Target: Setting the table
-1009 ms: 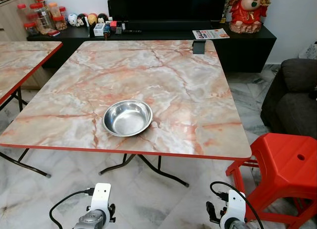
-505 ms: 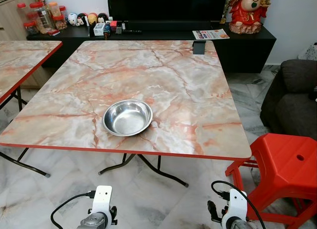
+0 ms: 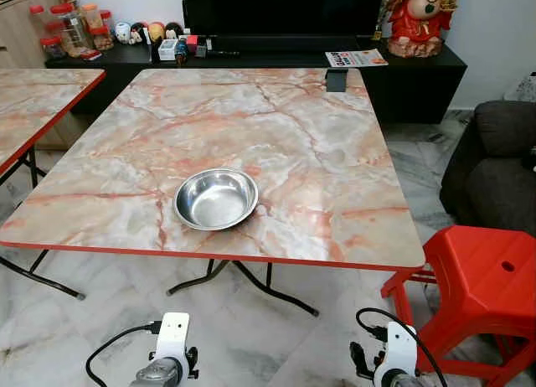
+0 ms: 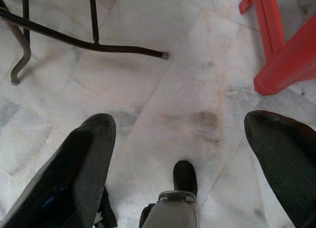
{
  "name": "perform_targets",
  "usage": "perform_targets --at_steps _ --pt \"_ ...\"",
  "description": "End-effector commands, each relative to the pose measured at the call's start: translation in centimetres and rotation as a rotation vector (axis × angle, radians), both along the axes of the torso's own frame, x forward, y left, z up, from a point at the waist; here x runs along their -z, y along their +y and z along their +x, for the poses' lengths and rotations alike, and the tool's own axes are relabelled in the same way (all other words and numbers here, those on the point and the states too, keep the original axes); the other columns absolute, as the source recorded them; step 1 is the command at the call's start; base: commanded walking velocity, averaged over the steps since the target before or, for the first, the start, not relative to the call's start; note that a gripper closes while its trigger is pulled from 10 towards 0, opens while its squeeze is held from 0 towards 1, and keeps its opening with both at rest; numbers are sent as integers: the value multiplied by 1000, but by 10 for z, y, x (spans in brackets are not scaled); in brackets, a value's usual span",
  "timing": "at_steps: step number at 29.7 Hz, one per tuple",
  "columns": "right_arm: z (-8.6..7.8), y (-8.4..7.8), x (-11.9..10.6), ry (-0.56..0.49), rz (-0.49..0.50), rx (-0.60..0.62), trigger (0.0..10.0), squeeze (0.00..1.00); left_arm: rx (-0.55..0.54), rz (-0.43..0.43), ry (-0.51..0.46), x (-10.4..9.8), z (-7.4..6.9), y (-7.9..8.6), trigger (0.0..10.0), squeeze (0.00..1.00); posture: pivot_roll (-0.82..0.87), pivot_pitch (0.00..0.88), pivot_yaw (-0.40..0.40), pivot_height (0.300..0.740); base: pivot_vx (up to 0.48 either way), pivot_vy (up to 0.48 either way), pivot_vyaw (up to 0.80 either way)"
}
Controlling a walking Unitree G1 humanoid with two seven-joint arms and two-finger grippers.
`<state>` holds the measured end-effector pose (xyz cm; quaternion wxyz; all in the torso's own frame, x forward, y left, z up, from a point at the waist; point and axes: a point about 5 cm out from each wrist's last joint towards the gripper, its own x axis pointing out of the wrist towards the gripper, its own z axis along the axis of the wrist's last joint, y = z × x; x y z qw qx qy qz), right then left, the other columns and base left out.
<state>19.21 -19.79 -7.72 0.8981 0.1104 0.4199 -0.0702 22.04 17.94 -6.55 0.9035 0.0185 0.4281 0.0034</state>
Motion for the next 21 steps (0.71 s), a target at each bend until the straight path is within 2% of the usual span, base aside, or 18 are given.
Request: perform_targets --at_steps 1,15,18,21 --pt "1 4 0 2 2 -8 10000 0 -7 2 18 2 -3 3 10000 0 -84 0 9 740 0 281 0" --pt "3 4 -1 -2 11 22 10000 0 -13 5 11 0 0 6 10000 0 -81 0 14 740 0 282 0" --pt "3 4 -1 -2 12 28 10000 0 -12 5 10 0 0 6 10000 0 -79 0 16 740 0 281 -771" --pt "3 4 -1 -9 10 28 10000 0 -14 6 9 -1 0 7 10000 0 -75 0 16 740 0 281 0"
